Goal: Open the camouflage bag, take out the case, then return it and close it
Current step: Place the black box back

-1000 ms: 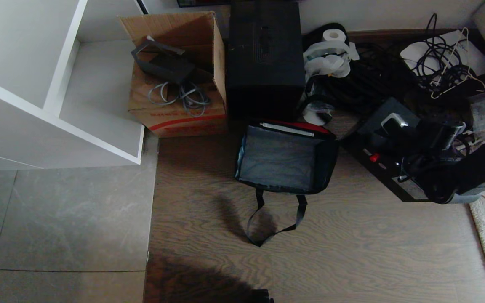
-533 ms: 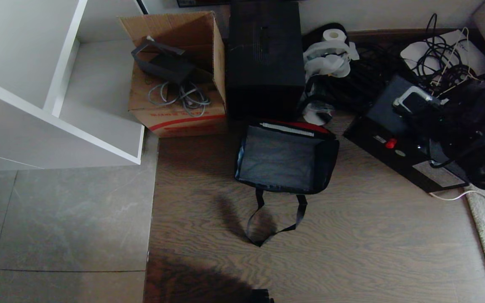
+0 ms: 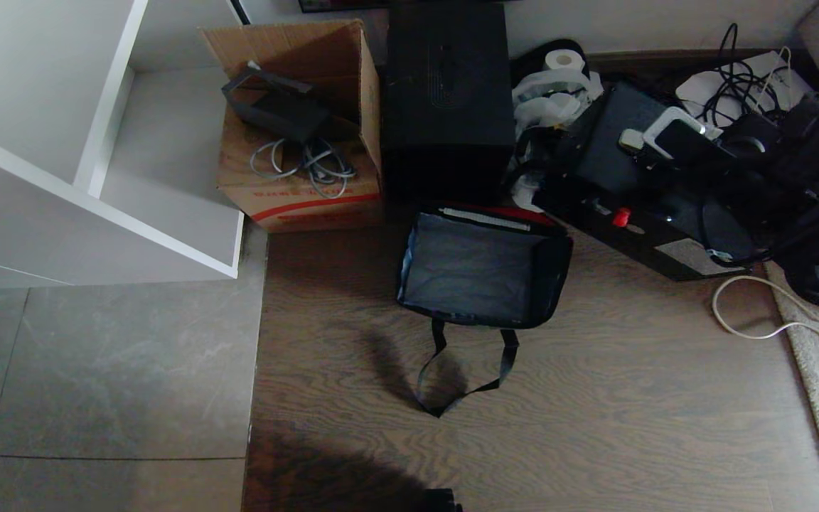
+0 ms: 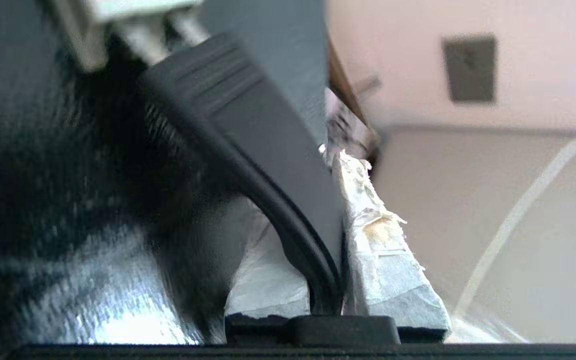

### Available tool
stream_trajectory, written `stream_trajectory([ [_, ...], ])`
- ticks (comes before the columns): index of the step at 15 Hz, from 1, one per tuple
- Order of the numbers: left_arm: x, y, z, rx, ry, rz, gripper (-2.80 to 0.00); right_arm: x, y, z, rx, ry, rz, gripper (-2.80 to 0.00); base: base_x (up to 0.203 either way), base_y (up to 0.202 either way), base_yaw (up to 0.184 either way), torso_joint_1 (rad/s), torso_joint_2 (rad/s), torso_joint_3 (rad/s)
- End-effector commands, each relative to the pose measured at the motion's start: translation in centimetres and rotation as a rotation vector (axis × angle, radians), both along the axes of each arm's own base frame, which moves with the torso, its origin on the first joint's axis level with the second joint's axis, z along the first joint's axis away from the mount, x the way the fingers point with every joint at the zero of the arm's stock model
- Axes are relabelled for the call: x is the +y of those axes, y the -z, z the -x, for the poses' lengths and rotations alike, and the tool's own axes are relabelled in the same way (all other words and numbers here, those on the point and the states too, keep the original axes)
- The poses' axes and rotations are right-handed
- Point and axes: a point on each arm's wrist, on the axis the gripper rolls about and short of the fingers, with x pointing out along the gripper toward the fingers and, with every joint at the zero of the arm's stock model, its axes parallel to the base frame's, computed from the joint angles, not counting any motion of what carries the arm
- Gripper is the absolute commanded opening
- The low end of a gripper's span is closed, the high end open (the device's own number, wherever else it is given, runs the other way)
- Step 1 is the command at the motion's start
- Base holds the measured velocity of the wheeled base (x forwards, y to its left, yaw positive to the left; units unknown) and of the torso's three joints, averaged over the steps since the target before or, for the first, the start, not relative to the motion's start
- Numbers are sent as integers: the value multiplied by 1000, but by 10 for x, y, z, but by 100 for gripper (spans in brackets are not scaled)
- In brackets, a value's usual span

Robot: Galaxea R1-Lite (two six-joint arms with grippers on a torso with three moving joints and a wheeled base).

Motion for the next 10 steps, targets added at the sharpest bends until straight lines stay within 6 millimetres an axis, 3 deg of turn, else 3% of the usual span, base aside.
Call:
stream_trajectory([
  [1, 0, 2, -1, 7, -1, 1, -280, 30, -8, 9, -14, -101, -27, -280, 0, 0, 0, 0, 0, 0],
  [10, 0, 2, -1, 7, -1, 1, -280, 104, 27, 4, 106, -327, -102, -280, 0, 0, 0, 0, 0, 0],
])
